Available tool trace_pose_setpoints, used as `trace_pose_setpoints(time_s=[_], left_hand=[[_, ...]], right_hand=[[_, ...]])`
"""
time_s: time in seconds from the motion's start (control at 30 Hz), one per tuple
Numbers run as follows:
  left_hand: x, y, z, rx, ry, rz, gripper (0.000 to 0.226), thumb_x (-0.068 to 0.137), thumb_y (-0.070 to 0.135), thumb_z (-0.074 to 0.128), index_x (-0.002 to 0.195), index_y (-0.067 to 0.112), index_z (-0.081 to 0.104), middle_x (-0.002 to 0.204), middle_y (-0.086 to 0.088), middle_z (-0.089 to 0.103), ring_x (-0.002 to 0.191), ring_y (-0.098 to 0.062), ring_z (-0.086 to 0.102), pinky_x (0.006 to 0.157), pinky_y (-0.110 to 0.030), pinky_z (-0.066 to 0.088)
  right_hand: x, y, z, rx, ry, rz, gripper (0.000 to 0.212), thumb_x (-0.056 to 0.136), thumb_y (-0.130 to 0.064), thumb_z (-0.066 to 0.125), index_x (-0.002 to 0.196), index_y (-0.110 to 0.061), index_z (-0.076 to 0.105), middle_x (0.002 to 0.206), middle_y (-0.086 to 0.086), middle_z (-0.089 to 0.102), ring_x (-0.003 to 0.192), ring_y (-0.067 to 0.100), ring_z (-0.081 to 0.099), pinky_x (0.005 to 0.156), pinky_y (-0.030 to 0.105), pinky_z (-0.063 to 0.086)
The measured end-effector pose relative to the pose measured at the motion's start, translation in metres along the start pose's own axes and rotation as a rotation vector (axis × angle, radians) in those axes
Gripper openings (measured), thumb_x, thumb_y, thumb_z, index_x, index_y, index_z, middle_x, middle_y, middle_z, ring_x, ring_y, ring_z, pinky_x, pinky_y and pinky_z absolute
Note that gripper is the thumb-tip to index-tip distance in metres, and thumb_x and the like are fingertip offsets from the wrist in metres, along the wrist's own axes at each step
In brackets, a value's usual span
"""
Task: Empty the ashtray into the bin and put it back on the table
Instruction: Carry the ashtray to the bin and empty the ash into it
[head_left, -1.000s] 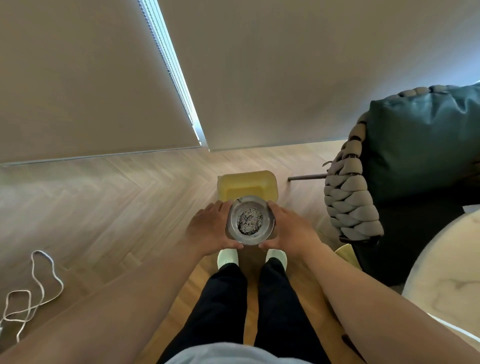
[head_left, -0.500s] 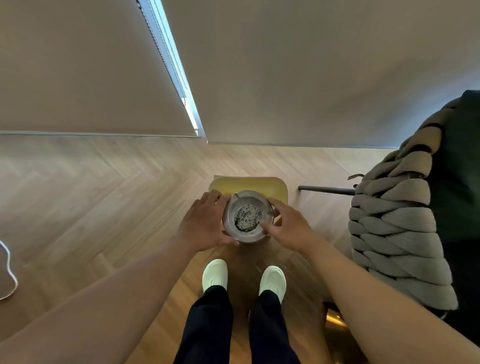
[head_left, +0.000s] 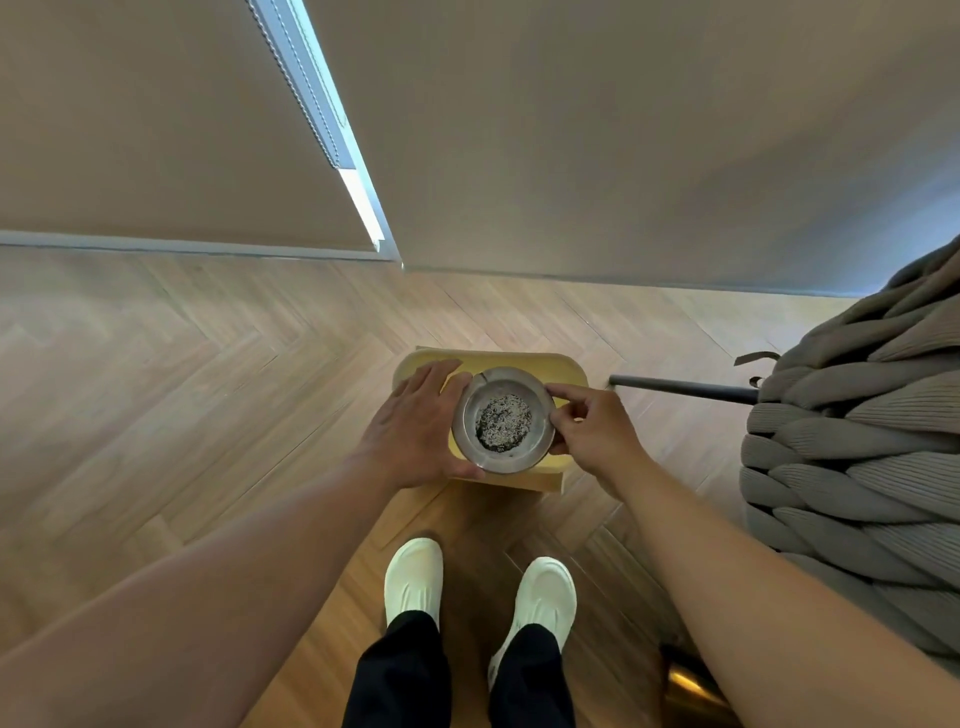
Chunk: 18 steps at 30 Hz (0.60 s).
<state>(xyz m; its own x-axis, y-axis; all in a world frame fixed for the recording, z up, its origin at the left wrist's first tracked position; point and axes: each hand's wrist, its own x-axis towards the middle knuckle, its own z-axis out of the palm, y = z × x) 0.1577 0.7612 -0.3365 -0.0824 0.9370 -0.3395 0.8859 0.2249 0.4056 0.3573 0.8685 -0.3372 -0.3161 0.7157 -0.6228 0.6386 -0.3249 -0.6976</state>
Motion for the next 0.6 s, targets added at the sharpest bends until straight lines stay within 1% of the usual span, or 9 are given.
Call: trace_pose_setpoints(time_s=[0.07, 0.13, 0.23, 0.3, 0.37, 0.47, 0.53, 0.6], left_hand=[[0.006, -0.004, 0.003, 0.022, 0.006, 0.023, 0.113, 0.05, 0.072, 0.079, 0.139, 0.02, 0.032, 0.156, -0.003, 0.022, 0.145, -0.024, 0.016, 0.115, -0.044, 0.029], [0.01, -0.009, 0.006, 0.036, 0.013, 0.046, 0.11, 0.052, 0.071, 0.079, 0.138, 0.021, 0.033, 0.16, -0.004, 0.015, 0.147, -0.024, 0.009, 0.118, -0.042, 0.023], [0.015, -0.014, 0.009, 0.042, 0.019, 0.057, 0.11, 0.053, 0.071, 0.079, 0.138, 0.021, 0.033, 0.162, -0.004, 0.009, 0.149, -0.024, 0.003, 0.118, -0.04, 0.016], [0.018, -0.017, 0.012, 0.036, 0.016, 0.061, 0.111, 0.052, 0.072, 0.079, 0.14, 0.02, 0.033, 0.163, -0.003, 0.008, 0.15, -0.023, 0.002, 0.119, -0.041, 0.015], [0.021, -0.019, 0.014, 0.023, 0.005, 0.067, 0.113, 0.052, 0.073, 0.078, 0.141, 0.021, 0.033, 0.163, -0.003, 0.008, 0.15, -0.022, 0.001, 0.12, -0.041, 0.014], [0.023, -0.021, 0.015, 0.022, -0.023, 0.072, 0.123, 0.051, 0.078, 0.074, 0.147, 0.021, 0.023, 0.164, -0.003, 0.005, 0.15, -0.02, -0.002, 0.122, -0.042, 0.009], [0.024, -0.022, 0.016, 0.032, -0.037, 0.069, 0.134, 0.049, 0.083, 0.07, 0.152, 0.017, 0.014, 0.164, -0.004, 0.005, 0.15, -0.019, -0.002, 0.122, -0.042, 0.007], [0.025, -0.025, 0.017, 0.049, -0.047, 0.062, 0.14, 0.048, 0.088, 0.065, 0.154, 0.015, 0.008, 0.164, -0.005, 0.003, 0.15, -0.019, -0.004, 0.122, -0.043, 0.004]], right_hand=[[0.007, 0.003, 0.001, 0.06, -0.011, 0.023, 0.038, 0.095, 0.002, 0.059, 0.126, -0.018, 0.068, 0.079, 0.001, 0.067, 0.063, 0.014, 0.072, 0.063, 0.033, 0.063], [0.013, 0.005, 0.002, 0.114, -0.025, 0.04, 0.04, 0.094, 0.005, 0.058, 0.127, -0.016, 0.067, 0.075, 0.003, 0.065, 0.06, 0.012, 0.07, 0.06, 0.029, 0.061], [0.017, 0.005, 0.002, 0.169, -0.046, 0.06, 0.039, 0.093, 0.006, 0.059, 0.126, -0.013, 0.067, 0.074, 0.006, 0.065, 0.065, 0.017, 0.07, 0.059, 0.029, 0.061], [0.02, 0.005, 0.002, 0.186, -0.04, 0.076, 0.036, 0.093, 0.006, 0.061, 0.123, -0.011, 0.068, 0.074, 0.006, 0.065, 0.065, 0.016, 0.07, 0.058, 0.029, 0.06], [0.022, 0.007, 0.002, 0.203, -0.034, 0.1, 0.028, 0.092, 0.006, 0.062, 0.117, -0.006, 0.068, 0.077, 0.007, 0.065, 0.066, 0.016, 0.07, 0.056, 0.026, 0.059], [0.023, 0.011, 0.001, 0.223, -0.024, 0.134, 0.019, 0.091, 0.005, 0.064, 0.11, 0.001, 0.066, 0.086, 0.015, 0.066, 0.07, 0.021, 0.07, 0.056, 0.028, 0.06], [0.025, 0.013, -0.001, 0.216, -0.007, 0.146, 0.017, 0.091, 0.005, 0.064, 0.107, 0.001, 0.066, 0.086, 0.015, 0.067, 0.07, 0.022, 0.07, 0.058, 0.03, 0.061], [0.026, 0.014, -0.003, 0.207, 0.008, 0.148, 0.015, 0.091, 0.005, 0.064, 0.105, -0.001, 0.066, 0.085, 0.015, 0.067, 0.069, 0.021, 0.07, 0.057, 0.029, 0.061]])
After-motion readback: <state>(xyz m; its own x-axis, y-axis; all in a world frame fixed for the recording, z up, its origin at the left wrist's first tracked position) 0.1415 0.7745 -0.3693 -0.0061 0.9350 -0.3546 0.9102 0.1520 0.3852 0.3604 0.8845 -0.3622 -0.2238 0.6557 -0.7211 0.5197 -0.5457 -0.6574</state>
